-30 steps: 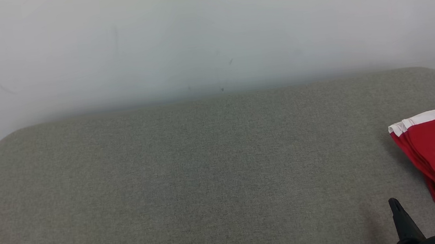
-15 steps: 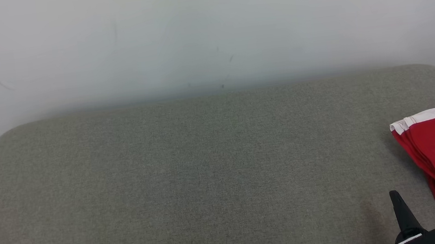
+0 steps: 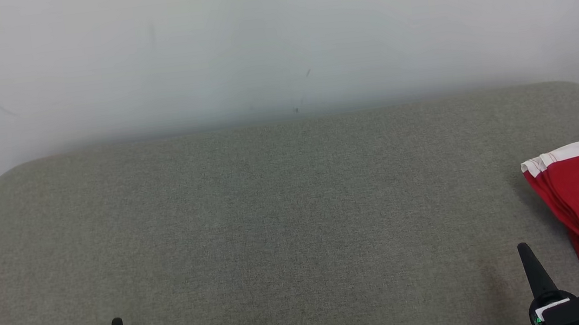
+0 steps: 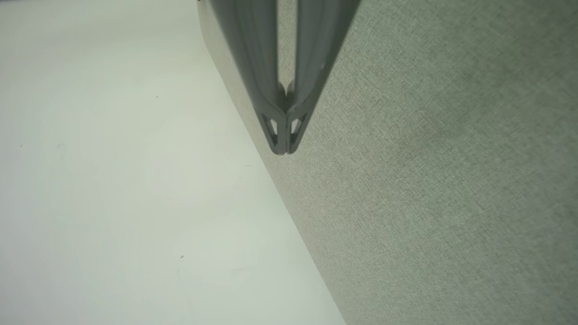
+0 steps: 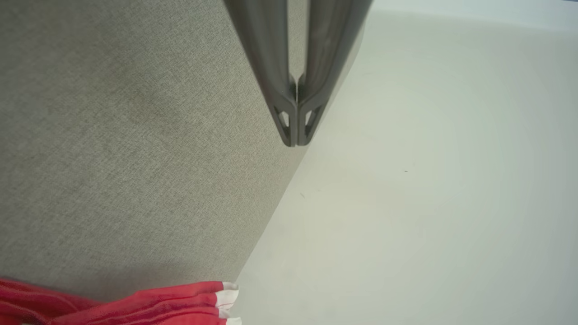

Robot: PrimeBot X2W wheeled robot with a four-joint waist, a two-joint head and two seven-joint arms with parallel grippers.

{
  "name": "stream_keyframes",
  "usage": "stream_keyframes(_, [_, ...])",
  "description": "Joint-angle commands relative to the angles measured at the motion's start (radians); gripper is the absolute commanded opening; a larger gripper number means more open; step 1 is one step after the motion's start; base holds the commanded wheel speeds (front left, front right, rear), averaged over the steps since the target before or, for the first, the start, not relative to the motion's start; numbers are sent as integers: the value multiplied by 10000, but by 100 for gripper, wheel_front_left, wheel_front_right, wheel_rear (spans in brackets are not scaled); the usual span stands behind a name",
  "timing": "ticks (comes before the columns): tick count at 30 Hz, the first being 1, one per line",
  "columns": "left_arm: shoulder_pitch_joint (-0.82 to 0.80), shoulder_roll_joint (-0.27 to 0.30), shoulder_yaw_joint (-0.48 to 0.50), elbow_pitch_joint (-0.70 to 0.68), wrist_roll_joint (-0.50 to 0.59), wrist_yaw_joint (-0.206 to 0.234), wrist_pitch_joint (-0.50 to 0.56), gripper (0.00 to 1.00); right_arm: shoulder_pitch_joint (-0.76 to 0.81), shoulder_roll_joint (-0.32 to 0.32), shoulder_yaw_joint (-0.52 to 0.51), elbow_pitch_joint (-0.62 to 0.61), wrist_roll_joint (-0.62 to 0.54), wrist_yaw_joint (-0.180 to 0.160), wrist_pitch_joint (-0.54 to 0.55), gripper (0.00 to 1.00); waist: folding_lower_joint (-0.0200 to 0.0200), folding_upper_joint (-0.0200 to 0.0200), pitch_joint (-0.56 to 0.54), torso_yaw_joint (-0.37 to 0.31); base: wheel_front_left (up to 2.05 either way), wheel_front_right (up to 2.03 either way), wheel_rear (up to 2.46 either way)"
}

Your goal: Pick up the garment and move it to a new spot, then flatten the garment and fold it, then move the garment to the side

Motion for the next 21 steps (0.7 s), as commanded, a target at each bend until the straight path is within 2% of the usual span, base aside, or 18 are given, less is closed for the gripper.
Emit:
stream_keyframes(1, [-242,1,36,-127,-228,11,78,0,-174,11,-66,-67,228,-13,59,0,-1,0,11,2,0,0,0])
stream_keyframes(21, [-501,-15,129,-244,-2082,14,573,0,-501,214,-307,-39,1993,-16,381,0,-1,0,183,30,0,0,0])
